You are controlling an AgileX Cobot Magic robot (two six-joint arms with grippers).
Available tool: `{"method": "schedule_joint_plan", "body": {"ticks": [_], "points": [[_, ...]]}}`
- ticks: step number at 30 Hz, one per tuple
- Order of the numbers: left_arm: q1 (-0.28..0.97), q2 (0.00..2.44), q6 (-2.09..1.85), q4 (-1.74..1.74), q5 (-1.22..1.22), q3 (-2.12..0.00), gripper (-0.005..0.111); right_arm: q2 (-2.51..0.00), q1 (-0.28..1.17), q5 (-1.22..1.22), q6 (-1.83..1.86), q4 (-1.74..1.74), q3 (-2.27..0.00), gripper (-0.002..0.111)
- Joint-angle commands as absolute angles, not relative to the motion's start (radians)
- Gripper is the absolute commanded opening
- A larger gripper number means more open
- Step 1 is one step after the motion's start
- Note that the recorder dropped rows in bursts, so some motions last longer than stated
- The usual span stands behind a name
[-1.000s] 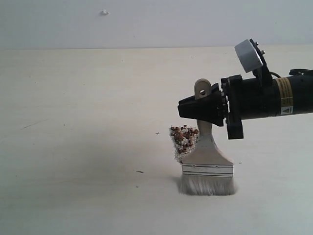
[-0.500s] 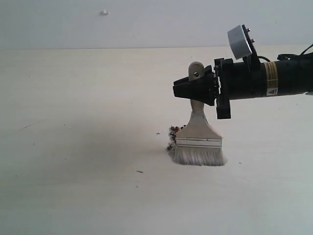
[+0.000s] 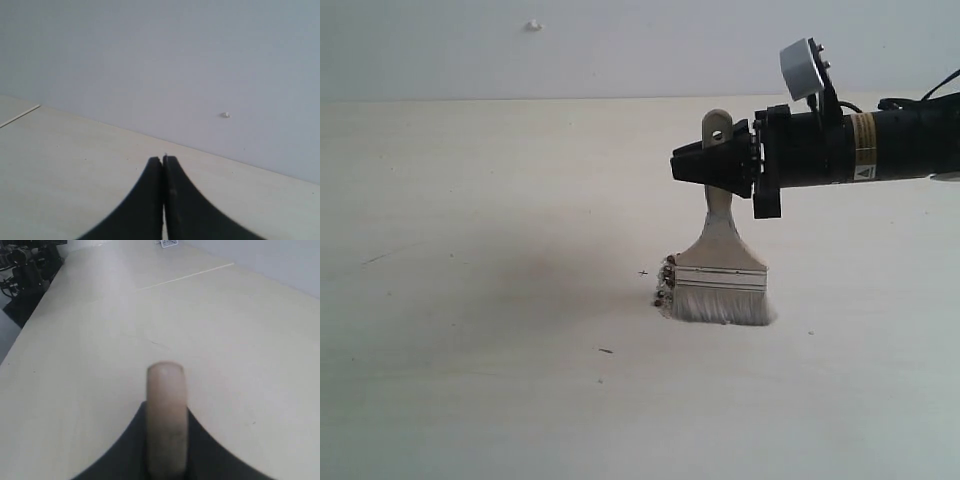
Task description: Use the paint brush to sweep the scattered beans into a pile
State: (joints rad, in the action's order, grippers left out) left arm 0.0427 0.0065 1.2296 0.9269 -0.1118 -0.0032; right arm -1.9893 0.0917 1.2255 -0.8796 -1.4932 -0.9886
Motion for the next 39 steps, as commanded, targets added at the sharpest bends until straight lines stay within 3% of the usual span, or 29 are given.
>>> {"method": "schedule_joint_plan", "body": {"ticks": [1, 16, 23, 31, 39], "points": [[0.04, 0.0, 1.233, 0.931, -0.113, 0.0, 0.0, -1.962, 0.094, 1.221, -0.929, -1.471, -0.995, 0.0], [0.04, 0.0, 1.233, 0.931, -0.113, 0.0, 0.0, -1.79, 0.094, 1.215, -1.13, -1.328, -0.989, 0.0], [0.04, 0.0, 1.233, 0.931, -0.113, 0.0, 0.0, -1.78, 0.099, 1.134, -0.984, -0.93, -0.796, 0.0], [0.04, 0.0, 1.233, 0.931, -0.113, 0.0, 0.0, -1.78, 0.272, 1.168, -0.704, -0.359, -0.547, 0.0], [0.04, 0.0, 1.233, 0.931, -0.113, 0.0, 0.0, -1.78, 0.394, 1.139, -0.653, -0.308, -0.546, 0.0]]}}
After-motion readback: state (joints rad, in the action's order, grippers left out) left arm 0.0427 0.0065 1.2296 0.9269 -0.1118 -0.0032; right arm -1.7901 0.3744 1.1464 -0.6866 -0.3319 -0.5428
